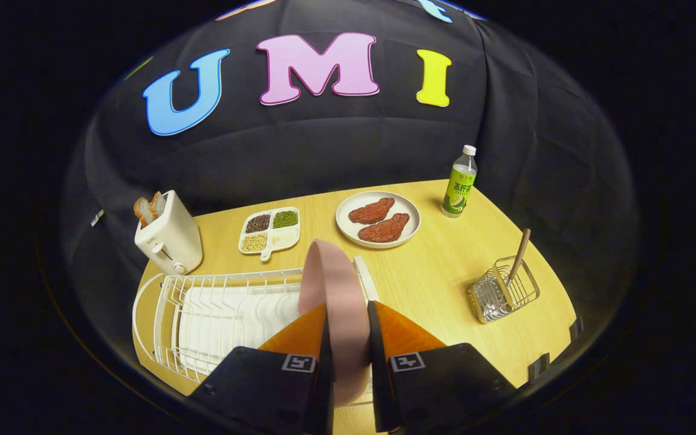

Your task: Take the plate from the dish rack, then take the spoon from the basket and place it into the plate.

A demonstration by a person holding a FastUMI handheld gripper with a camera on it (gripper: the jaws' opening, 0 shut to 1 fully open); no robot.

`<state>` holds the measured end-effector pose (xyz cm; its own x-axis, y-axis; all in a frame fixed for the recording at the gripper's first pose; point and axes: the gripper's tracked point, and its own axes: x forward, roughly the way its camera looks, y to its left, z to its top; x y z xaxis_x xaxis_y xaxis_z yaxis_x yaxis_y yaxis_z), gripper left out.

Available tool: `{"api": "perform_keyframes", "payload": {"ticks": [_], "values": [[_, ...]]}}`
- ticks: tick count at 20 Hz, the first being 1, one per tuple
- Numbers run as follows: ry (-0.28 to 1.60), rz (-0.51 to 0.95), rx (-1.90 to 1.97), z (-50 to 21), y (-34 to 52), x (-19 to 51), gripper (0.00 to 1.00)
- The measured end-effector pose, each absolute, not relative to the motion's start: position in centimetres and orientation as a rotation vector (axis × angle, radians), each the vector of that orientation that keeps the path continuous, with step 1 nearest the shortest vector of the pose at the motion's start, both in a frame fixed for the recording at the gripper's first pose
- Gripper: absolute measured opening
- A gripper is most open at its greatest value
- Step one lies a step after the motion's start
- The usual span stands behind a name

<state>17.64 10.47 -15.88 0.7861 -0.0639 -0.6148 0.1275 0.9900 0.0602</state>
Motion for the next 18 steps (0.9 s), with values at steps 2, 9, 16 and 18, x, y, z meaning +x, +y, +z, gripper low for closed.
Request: {"api": "perform_keyframes", "payload": {"ticks": [2, 9, 16, 18], "values": [[0.62, -0.125, 0.065, -15.0, 10.8, 17.6, 0.27], [0.503, -0.212, -0.034, -11.8, 10.2, 18.7, 0.27], [0.479, -0.159, 0.079, -9.1, 8.8, 18.9, 0.2], [0.476, -0.091, 0.119, -8.7, 8.7, 18.0, 0.19]]}}
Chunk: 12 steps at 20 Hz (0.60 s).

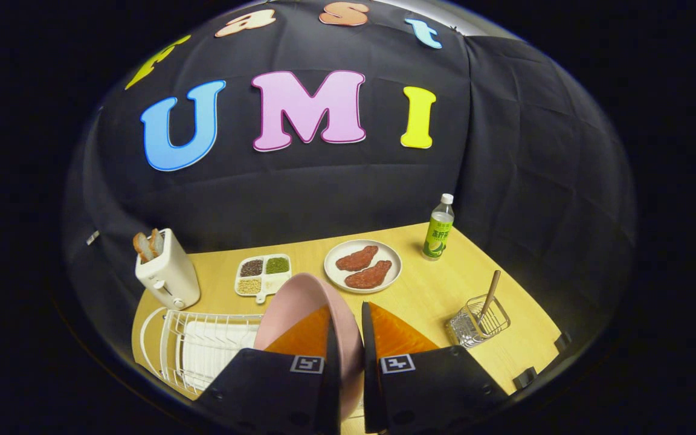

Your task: Take the plate from the dish rack, then take the spoon from the basket and place it into the plate.

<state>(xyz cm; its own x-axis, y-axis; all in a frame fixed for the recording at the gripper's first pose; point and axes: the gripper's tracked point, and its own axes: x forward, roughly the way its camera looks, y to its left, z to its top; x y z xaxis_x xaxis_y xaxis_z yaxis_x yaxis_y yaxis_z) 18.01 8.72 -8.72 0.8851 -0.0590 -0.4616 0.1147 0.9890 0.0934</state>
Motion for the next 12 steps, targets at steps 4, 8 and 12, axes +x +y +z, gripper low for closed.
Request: {"api": "perform_keyframes", "payload": {"ticks": [4, 8, 12], "values": [[0.485, -0.027, 0.154, -8.4, 5.4, 13.2, 0.19], [0.551, -0.011, 0.275, -10.9, 1.8, 7.2, 0.19], [0.591, -0.026, 0.347, -14.0, -2.2, 2.1, 0.19]]}}
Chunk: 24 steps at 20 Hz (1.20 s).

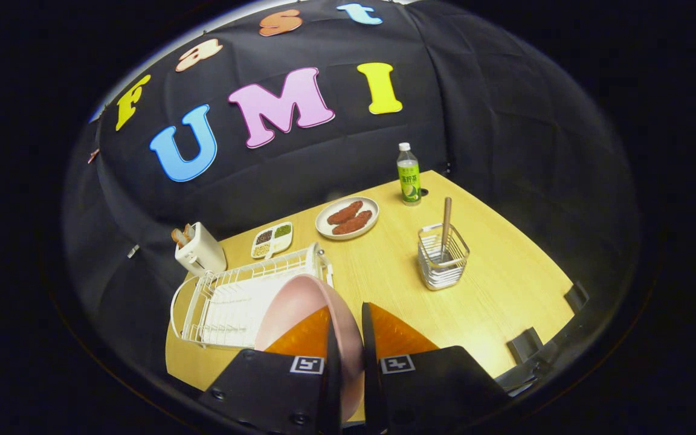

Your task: Take the plate from the dish rack, then take the spoon from the basket and place it into the plate.

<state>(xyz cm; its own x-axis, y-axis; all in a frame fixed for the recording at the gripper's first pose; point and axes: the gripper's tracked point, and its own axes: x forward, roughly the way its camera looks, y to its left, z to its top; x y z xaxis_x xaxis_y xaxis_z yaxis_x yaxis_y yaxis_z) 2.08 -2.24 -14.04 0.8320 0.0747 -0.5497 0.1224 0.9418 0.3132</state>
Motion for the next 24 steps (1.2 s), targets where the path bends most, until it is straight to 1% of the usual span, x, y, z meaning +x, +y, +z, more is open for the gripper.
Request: {"api": "perform_keyframes", "payload": {"ticks": [3, 6, 14, 18, 19, 21, 23, 24], "values": [[0.652, -0.024, 0.401, -17.7, -3.9, -0.9, 0.19], [0.694, -0.009, 0.36, -21.4, -5.5, -1.9, 0.19], [0.853, 0.122, 0.468, -29.7, -5.8, 0.0, 0.2], [0.908, 0.143, 0.489, -32.2, -6.8, 0.5, 0.21], [0.914, 0.151, 0.482, -32.4, -7.2, 0.5, 0.25], [0.905, 0.161, 0.457, -32.2, -8.1, 1.0, 0.4], [0.893, 0.165, 0.418, -31.3, -9.3, 1.2, 0.59], [0.881, 0.164, 0.396, -30.3, -10.0, 1.5, 0.67]]}}
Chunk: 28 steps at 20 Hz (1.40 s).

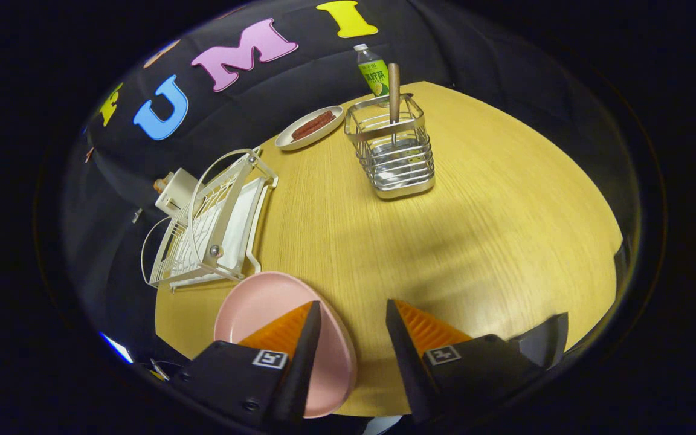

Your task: Take the plate from the dish rack, then take the spoon from the basket and place it into the plate.

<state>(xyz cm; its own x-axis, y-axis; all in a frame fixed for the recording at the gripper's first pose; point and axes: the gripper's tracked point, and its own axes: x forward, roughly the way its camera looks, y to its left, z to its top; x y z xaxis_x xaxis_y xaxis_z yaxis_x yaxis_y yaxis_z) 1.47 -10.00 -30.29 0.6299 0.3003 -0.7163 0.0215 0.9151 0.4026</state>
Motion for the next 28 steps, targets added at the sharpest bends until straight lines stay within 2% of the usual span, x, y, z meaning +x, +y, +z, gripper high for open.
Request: {"api": "perform_keyframes", "payload": {"ticks": [2, 9, 12, 17, 28], "values": [[0.789, 0.153, 0.346, -27.2, -11.9, 2.9, 1.0], [0.451, 0.153, 0.171, -16.3, -16.9, 9.8, 0.98], [0.374, 0.157, 0.147, -14.2, -18.1, 13.0, 0.98], [0.335, 0.14, 0.137, -14.1, -19.1, 18.9, 0.98], [0.454, 0.044, 0.182, -21.3, -20.6, 27.4, 0.98]]}}
